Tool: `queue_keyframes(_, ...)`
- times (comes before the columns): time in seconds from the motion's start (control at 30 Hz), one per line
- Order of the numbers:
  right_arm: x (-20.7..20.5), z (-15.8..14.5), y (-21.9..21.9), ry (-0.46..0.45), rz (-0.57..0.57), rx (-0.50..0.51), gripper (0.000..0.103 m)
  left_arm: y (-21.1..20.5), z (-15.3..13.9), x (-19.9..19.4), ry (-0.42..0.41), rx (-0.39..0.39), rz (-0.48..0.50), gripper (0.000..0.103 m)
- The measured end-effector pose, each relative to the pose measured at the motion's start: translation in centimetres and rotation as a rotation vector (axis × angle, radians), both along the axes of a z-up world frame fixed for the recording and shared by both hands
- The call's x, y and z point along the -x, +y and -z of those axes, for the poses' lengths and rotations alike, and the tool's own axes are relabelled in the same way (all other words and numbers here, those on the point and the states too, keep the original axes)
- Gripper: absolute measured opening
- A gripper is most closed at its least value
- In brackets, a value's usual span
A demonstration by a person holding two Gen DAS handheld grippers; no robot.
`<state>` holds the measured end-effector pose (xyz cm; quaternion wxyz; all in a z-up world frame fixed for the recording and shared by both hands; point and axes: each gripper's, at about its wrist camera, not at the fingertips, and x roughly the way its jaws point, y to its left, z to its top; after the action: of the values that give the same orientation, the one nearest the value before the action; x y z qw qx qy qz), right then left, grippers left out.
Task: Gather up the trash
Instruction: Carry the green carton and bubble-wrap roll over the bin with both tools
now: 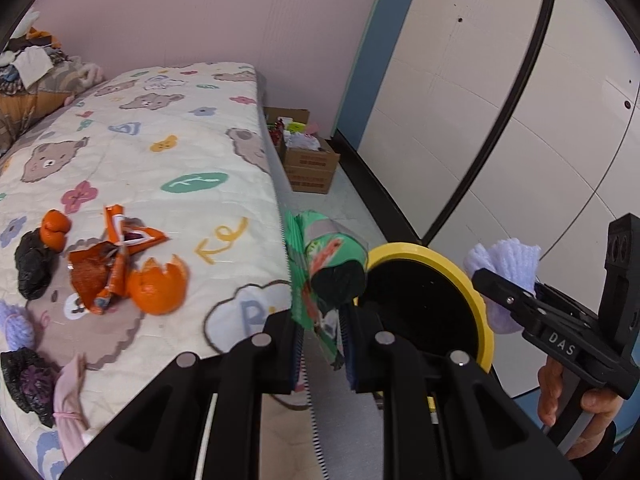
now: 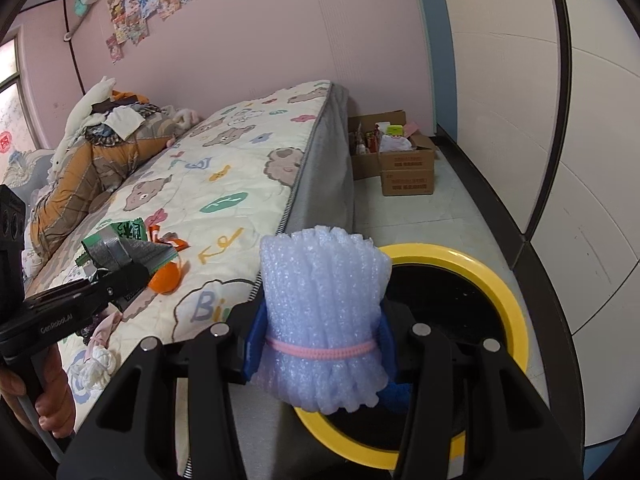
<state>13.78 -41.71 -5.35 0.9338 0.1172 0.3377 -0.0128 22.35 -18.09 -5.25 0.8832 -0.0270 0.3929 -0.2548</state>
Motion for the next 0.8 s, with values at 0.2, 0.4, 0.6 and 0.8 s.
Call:
queue_keyframes(0.2, -0.2, 0.5, -2.3, 0.010, 0.044, -0.013, 0.044, -3.2, 1.2, -0.1, 0.025, -0.010, 0.045, 0.016)
queue_keyframes(0.4, -0.5, 1.4, -4.3, 0.024, 0.078, -0.020, 0.044, -5.4, 2.5, -0.4, 0.052, -0.017, 0.075, 0.016)
queue_keyframes(0.6, -0.8, 2.2, -5.6, 0.038, 0.101, -0.025, 0.044, -7.4, 3.8, -0.8, 0.076, -0.027, 0.105, 0.016)
queue_keyframes(0.8, -1.4, 3.1, -6.8, 0.054, 0.118, -0.037, 0.044, -9.0, 5.1, -1.1, 0.100, -0.038, 0.122, 0.016)
